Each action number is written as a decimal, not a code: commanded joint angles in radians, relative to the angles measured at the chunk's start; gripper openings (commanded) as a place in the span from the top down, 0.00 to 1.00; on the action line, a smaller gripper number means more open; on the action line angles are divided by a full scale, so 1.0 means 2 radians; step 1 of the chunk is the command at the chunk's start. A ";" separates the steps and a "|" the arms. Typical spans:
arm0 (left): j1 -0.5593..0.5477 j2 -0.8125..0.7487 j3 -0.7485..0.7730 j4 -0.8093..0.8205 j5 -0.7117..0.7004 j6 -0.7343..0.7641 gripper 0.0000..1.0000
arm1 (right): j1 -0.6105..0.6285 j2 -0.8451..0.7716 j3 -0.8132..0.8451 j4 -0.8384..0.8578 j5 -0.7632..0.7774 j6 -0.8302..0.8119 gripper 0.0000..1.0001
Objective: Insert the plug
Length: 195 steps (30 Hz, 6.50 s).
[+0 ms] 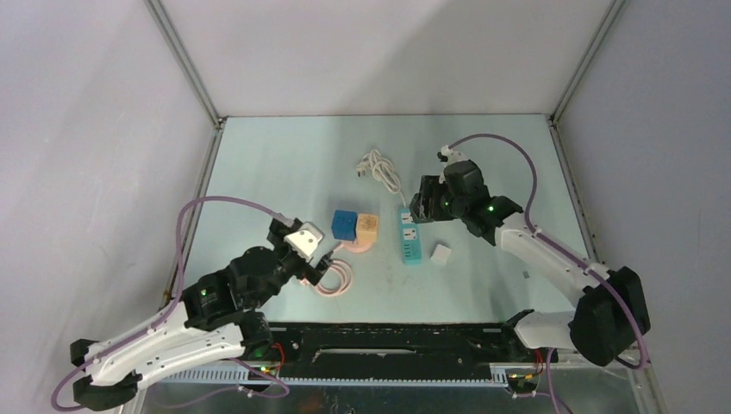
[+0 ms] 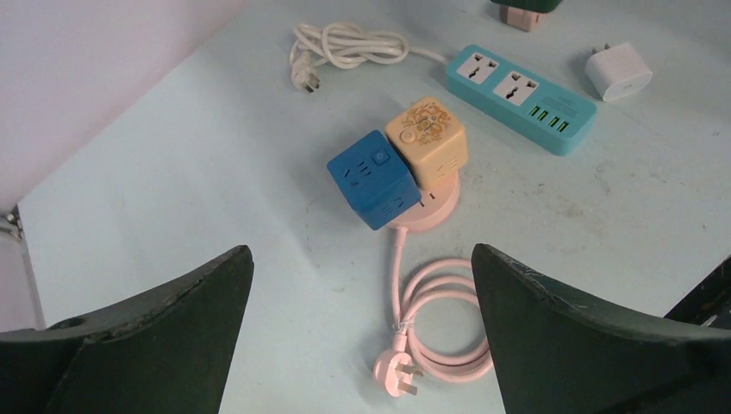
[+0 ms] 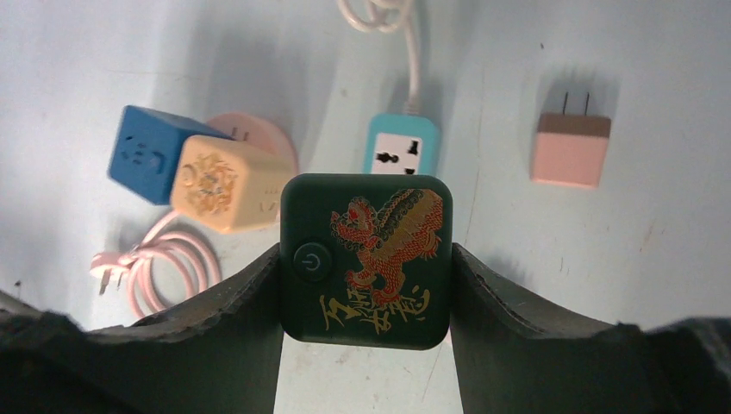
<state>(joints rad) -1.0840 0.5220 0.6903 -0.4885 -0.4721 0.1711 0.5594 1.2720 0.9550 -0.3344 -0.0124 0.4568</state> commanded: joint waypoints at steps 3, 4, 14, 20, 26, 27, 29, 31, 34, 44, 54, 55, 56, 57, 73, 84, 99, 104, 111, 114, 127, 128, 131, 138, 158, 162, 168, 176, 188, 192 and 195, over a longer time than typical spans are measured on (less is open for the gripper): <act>0.003 -0.039 -0.035 -0.003 -0.046 -0.070 0.00 | 0.008 0.033 0.029 0.006 0.085 0.068 1.00; 0.003 -0.042 -0.038 -0.008 -0.053 -0.076 0.00 | 0.011 0.037 0.029 0.006 0.100 0.074 1.00; 0.004 -0.114 -0.060 -0.002 -0.059 -0.097 0.00 | 0.035 0.114 0.063 0.009 0.134 0.101 1.00; 0.004 -0.133 -0.065 -0.001 -0.061 -0.086 0.00 | 0.059 0.143 0.077 0.008 0.153 0.123 1.00; 0.004 -0.127 -0.064 -0.002 -0.045 -0.086 0.00 | 0.064 0.162 0.091 0.016 0.177 0.125 1.00; 0.004 -0.126 -0.063 -0.001 -0.044 -0.086 0.00 | 0.064 0.165 0.092 0.018 0.178 0.124 1.00; 0.004 -0.127 -0.063 -0.001 -0.047 -0.086 0.00 | 0.064 0.172 0.096 0.018 0.180 0.123 1.00; 0.005 -0.128 -0.064 -0.002 -0.048 -0.086 0.00 | 0.062 0.180 0.103 0.012 0.188 0.122 1.00; 0.006 -0.130 -0.064 -0.002 -0.047 -0.086 0.00 | 0.061 0.189 0.106 0.006 0.193 0.123 1.00; 0.009 -0.125 -0.064 -0.002 -0.038 -0.069 0.00 | 0.060 0.209 0.106 -0.003 0.189 0.134 1.00; 0.010 -0.123 -0.064 -0.002 -0.033 -0.066 0.00 | 0.063 0.212 0.106 -0.024 0.209 0.135 1.00; 0.010 -0.123 -0.064 -0.002 -0.032 -0.066 0.00 | 0.063 0.210 0.107 -0.024 0.210 0.133 1.00; 0.010 -0.122 -0.064 -0.002 -0.031 -0.066 0.00 | 0.064 0.207 0.106 -0.026 0.210 0.132 1.00; 0.010 -0.121 -0.064 -0.002 -0.031 -0.066 0.00 | 0.063 0.201 0.105 -0.027 0.210 0.133 1.00; 0.010 -0.119 -0.064 0.000 -0.025 -0.063 0.00 | 0.069 0.161 0.106 -0.024 0.205 0.110 1.00; 0.011 -0.117 -0.064 -0.001 -0.018 -0.060 0.00 | 0.052 0.159 0.106 -0.007 0.132 0.031 1.00; 0.011 -0.110 -0.066 0.001 -0.013 -0.054 0.00 | 0.031 0.209 0.105 -0.012 0.118 0.024 1.00; 0.011 -0.108 -0.067 0.001 -0.012 -0.053 0.00 | 0.031 0.216 0.105 -0.011 0.104 0.028 1.00; 0.012 -0.109 -0.067 0.001 -0.009 -0.051 0.00 | 0.034 0.218 0.092 -0.021 0.109 0.036 1.00; 0.013 -0.109 -0.067 0.000 -0.008 -0.051 0.00 | 0.037 0.216 0.078 -0.015 0.119 0.041 1.00; 0.013 -0.114 -0.067 0.000 -0.008 -0.051 0.00 | 0.059 0.244 0.032 -0.010 0.147 0.084 1.00; 0.013 -0.114 -0.067 0.000 -0.008 -0.051 0.00 | 0.059 0.242 0.024 -0.003 0.143 0.088 1.00; 0.014 -0.113 -0.067 0.000 -0.006 -0.050 0.00 | 0.058 0.253 0.019 -0.003 0.138 0.097 1.00; 0.014 -0.112 -0.067 0.000 -0.006 -0.051 0.00 | 0.056 0.271 0.012 -0.008 0.123 0.123 1.00; 0.015 -0.111 -0.067 0.000 -0.003 -0.050 0.00 | 0.079 0.302 0.010 -0.067 0.170 0.135 1.00; 0.015 -0.110 -0.067 0.000 -0.003 -0.050 0.00 | 0.082 0.306 0.016 -0.077 0.176 0.135 1.00; 0.016 -0.108 -0.066 0.000 -0.003 -0.050 0.00 | 0.094 0.315 0.016 -0.084 0.184 0.141 1.00; 0.016 -0.108 -0.067 0.000 -0.003 -0.050 0.00 | 0.086 0.309 -0.020 -0.028 0.115 0.144 1.00; 0.017 -0.108 -0.067 0.000 -0.005 -0.051 0.00 | 0.096 0.300 -0.047 -0.004 0.120 0.157 1.00; 0.017 -0.108 -0.067 0.001 -0.005 -0.051 0.00 | 0.096 0.317 -0.036 -0.007 0.113 0.151 1.00; 0.017 -0.108 -0.067 0.001 -0.005 -0.051 0.00 | 0.097 0.337 -0.033 -0.007 0.108 0.152 1.00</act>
<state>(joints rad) -1.0576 0.3004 0.5713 -0.5186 -0.4896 0.0536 0.7364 1.7290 0.9890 -0.1429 0.4465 0.6891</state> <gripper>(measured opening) 0.996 0.619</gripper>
